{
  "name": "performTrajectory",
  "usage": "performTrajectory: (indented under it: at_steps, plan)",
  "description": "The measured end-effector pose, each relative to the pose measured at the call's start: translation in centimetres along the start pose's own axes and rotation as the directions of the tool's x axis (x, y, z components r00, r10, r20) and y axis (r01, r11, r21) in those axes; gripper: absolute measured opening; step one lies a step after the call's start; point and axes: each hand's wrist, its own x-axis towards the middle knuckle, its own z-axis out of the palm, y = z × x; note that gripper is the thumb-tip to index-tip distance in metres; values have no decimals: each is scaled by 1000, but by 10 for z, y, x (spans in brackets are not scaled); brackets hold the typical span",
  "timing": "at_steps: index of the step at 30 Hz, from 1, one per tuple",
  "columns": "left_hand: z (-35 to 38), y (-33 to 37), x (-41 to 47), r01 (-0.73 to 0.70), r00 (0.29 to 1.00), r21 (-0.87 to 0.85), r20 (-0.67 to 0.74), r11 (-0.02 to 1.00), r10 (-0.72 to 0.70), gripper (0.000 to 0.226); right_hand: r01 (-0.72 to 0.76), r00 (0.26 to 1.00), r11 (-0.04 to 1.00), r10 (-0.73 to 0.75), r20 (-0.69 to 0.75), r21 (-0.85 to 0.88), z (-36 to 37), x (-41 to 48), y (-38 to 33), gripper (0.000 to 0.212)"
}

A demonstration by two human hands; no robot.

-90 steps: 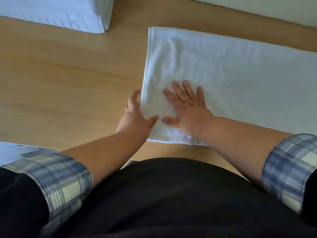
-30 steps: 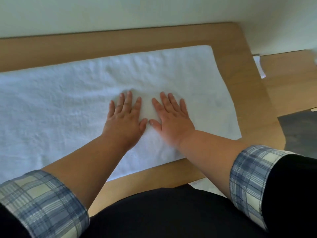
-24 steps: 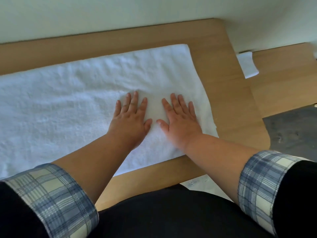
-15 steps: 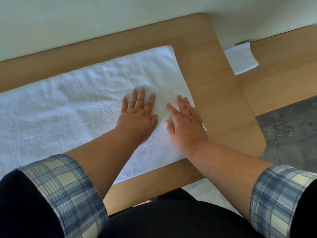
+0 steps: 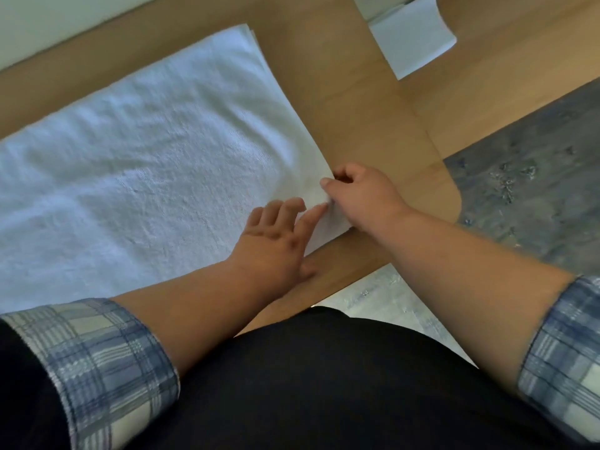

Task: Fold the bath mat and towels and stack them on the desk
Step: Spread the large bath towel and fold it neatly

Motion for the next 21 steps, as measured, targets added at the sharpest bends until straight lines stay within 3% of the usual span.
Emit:
performTrajectory:
  at_steps: [4, 7, 9, 11, 15, 17, 19, 21]
  plan:
    - [-10, 0, 15, 4, 999, -10, -53, 1000, -4, 56, -41, 997, 997, 45, -61, 61, 2, -6, 8, 22]
    - [-14, -2, 17, 71, 994, -170, -69, 983, -84, 43, -123, 989, 968, 138, -56, 219, 0, -14, 13, 20]
    - [-14, -5, 11, 95, 988, -254, -91, 963, -122, 44, -112, 993, 983, 114, -9, 145, 0, -21, 17, 21]
    - [-13, -5, 4, 61, 996, -181, -58, 982, -72, 58, -129, 991, 982, 122, 61, 135, 4, -29, 18, 26]
    - [-5, 3, -2, 26, 997, 110, 68, 994, -34, 85, -347, 937, 818, 278, 213, 460, 18, -43, 14, 33]
    - [-4, 11, 1, 67, 995, 125, 64, 990, -75, 85, -290, 957, 817, 246, 154, 499, 23, -48, 16, 37]
    - [-6, 16, 6, 134, 990, 71, 27, 988, -136, 76, -114, 991, 912, 132, -20, 393, 28, -52, 19, 24]
    - [-12, 13, 11, 213, 977, -133, 24, 968, -212, 54, 23, 997, 916, 6, -71, 400, 33, -56, 17, 9]
